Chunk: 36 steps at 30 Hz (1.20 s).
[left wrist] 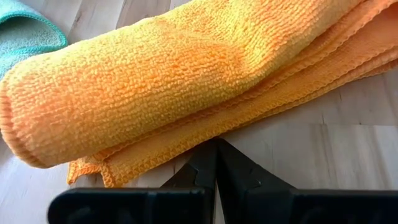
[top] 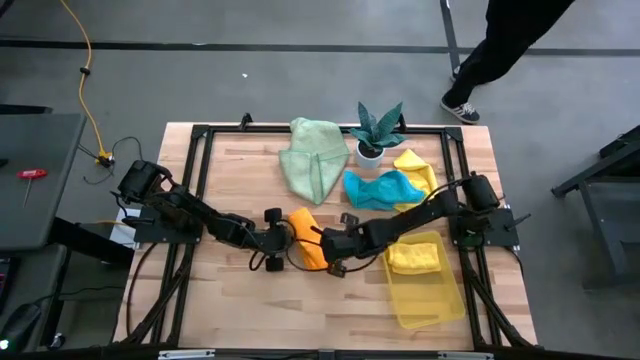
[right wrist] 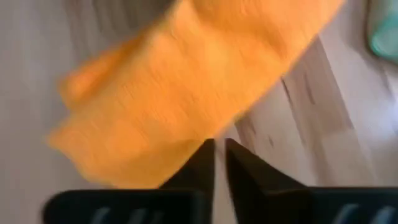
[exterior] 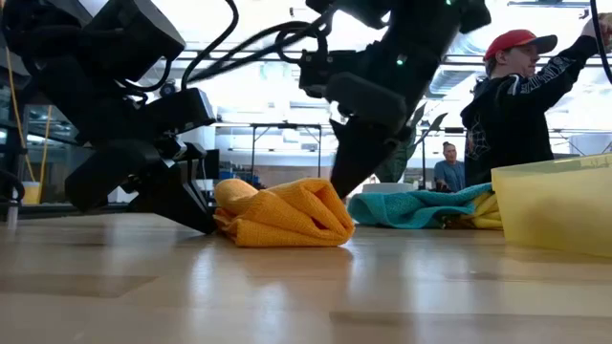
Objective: Fold microfiber towels
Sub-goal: Fold the orange microfiber cloth
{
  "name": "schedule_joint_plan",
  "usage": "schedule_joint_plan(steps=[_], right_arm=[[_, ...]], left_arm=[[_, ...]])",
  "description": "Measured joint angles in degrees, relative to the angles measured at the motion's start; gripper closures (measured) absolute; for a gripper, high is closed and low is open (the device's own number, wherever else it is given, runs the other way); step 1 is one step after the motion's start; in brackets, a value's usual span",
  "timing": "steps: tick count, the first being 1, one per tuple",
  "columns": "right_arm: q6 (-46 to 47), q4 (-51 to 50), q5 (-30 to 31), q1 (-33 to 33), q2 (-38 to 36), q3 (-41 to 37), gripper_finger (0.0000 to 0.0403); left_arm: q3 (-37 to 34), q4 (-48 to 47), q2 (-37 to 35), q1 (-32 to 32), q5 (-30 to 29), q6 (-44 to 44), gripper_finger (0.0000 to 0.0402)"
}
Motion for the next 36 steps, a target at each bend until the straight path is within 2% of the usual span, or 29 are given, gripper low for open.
schedule_joint_plan(steps=[1,4,9,16,28,32,36], right_arm=[[-0.1,2.4,0.0,0.3,0.0,-0.7,0.0393],[-0.9,7.7,-0.9,1.4,0.0,-1.4,0.038],[-1.1,9.8,-2.7,2.4,0.4,-1.7,0.0398],[-3.1,15.9,-6.4,2.7,3.4,-1.7,0.04],[-6.0,16.6,-7.3,2.6,4.8,-1.6,0.0401],[-8.2,15.2,-5.9,2.6,1.9,-1.6,0.0401],[-9.4,11.4,-1.9,2.7,-0.9,-1.6,0.0401]], left_arm=[[0.0,0.0,0.0,0.0,0.0,0.0,0.0402],[0.0,0.0,0.0,0.0,0.0,0.0,0.0402],[0.0,0.1,0.0,0.0,0.0,-0.4,0.0402],[-0.1,0.9,0.0,0.0,-0.2,-0.5,0.0402],[-0.1,1.0,0.0,0.0,-0.3,0.0,0.0402],[-0.1,-4.0,-2.5,0.0,-0.9,0.2,0.0401],[-0.3,-12.8,-7.3,0.0,-1.1,-1.6,0.0401]])
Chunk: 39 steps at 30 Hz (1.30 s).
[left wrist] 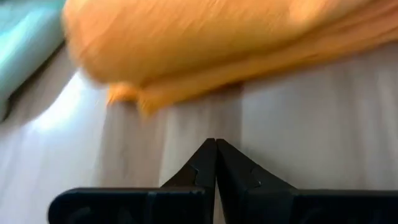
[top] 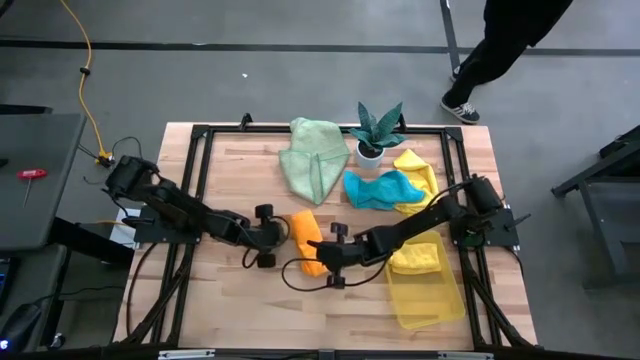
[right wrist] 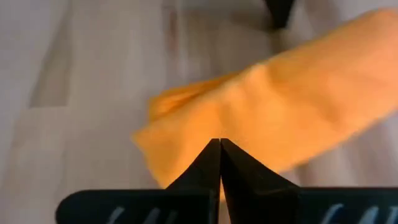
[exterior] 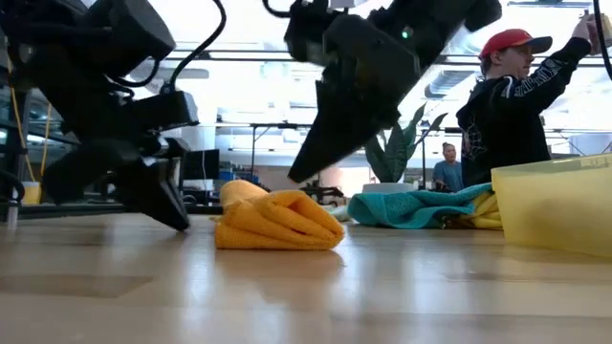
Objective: Fold microfiber towels
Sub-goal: Fold the orange microfiber cloth, then put the orange microfiber cloth into the yellow bin
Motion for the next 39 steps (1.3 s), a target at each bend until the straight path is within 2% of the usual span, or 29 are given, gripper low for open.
schedule_joint_plan(steps=[8,10,12,17,22,27,30,33,39], right_arm=[[3.4,-17.2,14.0,0.0,-3.0,0.0,0.0401],[4.4,-19.4,14.9,0.0,-3.0,-0.5,0.0401],[4.4,-17.3,14.3,-0.4,-3.5,-2.6,0.0401],[4.3,-4.9,12.2,-1.9,-8.8,-13.0,0.0402],[-2.7,19.4,11.8,-4.3,-19.9,-25.2,0.0403],[-11.1,47.6,2.2,-8.5,-27.4,-35.5,0.0403],[-12.2,59.0,-1.8,-10.7,-28.1,-39.5,0.0403],[-12.6,64.1,-2.2,-11.9,-27.9,-41.4,0.0403],[-14.6,63.2,-2.2,-12.9,-27.8,-41.5,0.0403]], left_arm=[[0.0,-12.8,-9.4,-2.6,-1.7,-3.8,0.0401],[-1.1,-12.0,-11.9,-3.9,-1.7,-3.3,0.0401],[-3.3,-9.2,-14.8,-5.2,-1.4,-2.0,0.0401],[-9.1,0.7,-24.6,-7.4,1.2,1.6,0.0401],[-13.0,10.2,-34.0,-7.5,2.0,7.5,0.0401],[-13.9,18.9,-39.5,-4.9,3.3,13.0,0.0401],[-13.8,23.4,-40.4,-3.7,4.5,14.8,0.0401],[-13.8,26.5,-40.3,-3.4,4.7,15.6,0.0401],[-13.8,25.3,-40.1,-3.6,4.7,15.5,0.0401]])
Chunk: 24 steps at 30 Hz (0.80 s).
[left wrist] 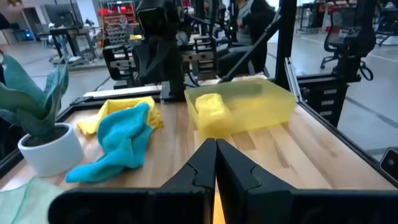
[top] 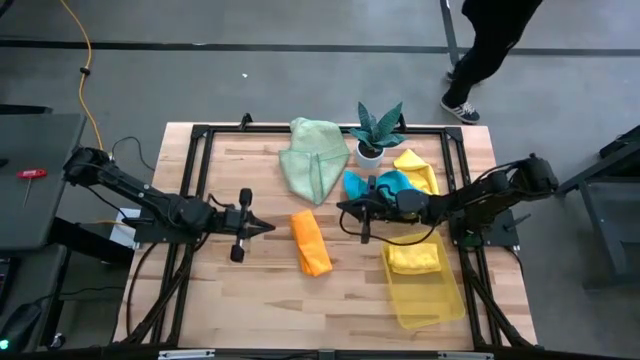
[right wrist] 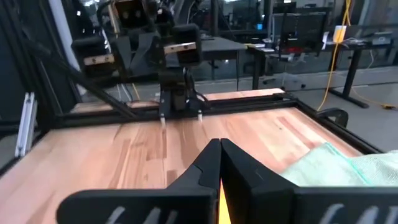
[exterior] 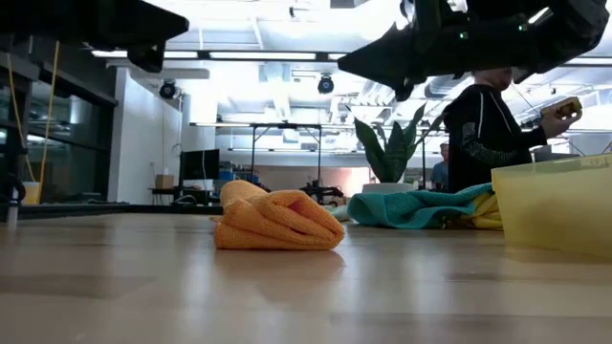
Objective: Fold microfiber towels
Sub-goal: Put the orange microfiber cloth into the yellow bin
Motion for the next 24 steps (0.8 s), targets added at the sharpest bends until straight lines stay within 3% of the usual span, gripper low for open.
schedule_joint_plan(steps=[19,21,24], right_arm=[[9.4,0.6,0.0,0.1,0.1,1.4,0.0399],[12.3,-3.6,-3.0,0.0,0.1,4.2,0.0386],[15.7,-19.6,-7.0,0.5,0.8,12.0,0.0348]], left_arm=[[0.0,-1.6,0.0,-0.5,-0.2,-0.3,0.0401],[0.0,-1.6,0.0,-0.5,-0.2,-0.2,0.0401],[0.0,-1.6,0.0,-0.5,-0.2,-0.3,0.0401]])
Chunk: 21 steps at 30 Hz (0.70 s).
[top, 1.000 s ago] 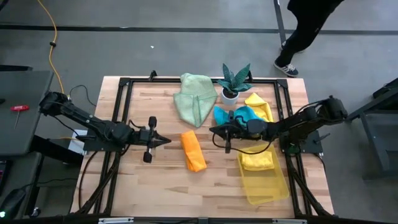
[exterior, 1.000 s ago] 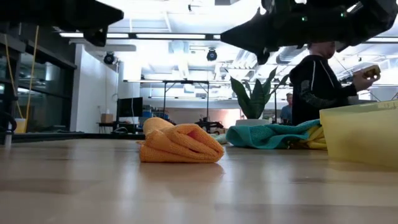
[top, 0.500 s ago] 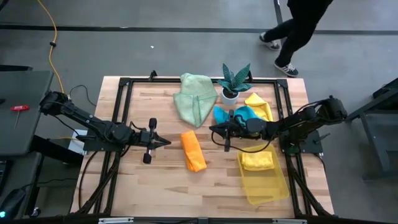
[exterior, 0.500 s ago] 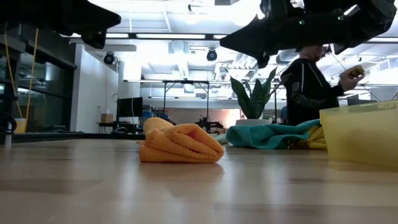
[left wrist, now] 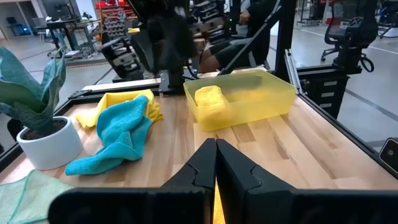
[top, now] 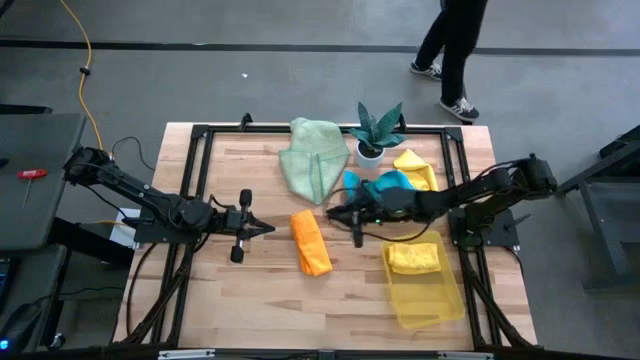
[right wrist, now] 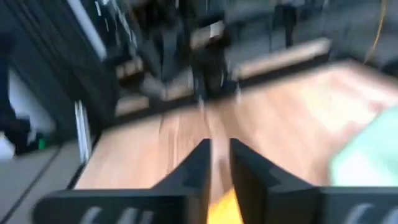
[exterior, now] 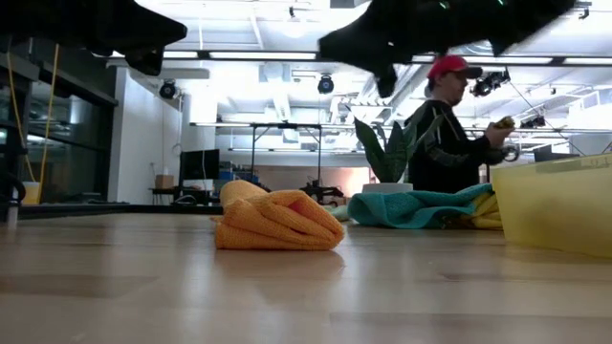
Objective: Fold microfiber towels
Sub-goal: Put the orange microfiber cloth into the yellow bin
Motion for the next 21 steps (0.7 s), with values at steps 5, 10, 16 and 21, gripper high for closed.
schedule_joint_plan(steps=[5,10,16,21], right_arm=[[3.8,-31.5,2.2,1.3,6.9,16.2,0.0263],[13.0,-48.8,3.8,0.3,16.1,25.2,0.0208],[21.9,-48.6,-4.8,-0.4,24.6,27.8,0.0202],[27.8,-48.5,-6.0,-0.3,27.9,29.3,0.0202]], left_arm=[[0.0,-0.4,0.0,0.0,0.0,0.0,0.0401],[0.0,-1.3,0.0,0.0,0.0,-0.9,0.0401],[0.0,-2.6,0.0,0.0,0.0,-0.9,0.0401],[0.0,-2.6,0.0,0.0,0.0,-0.9,0.0401]])
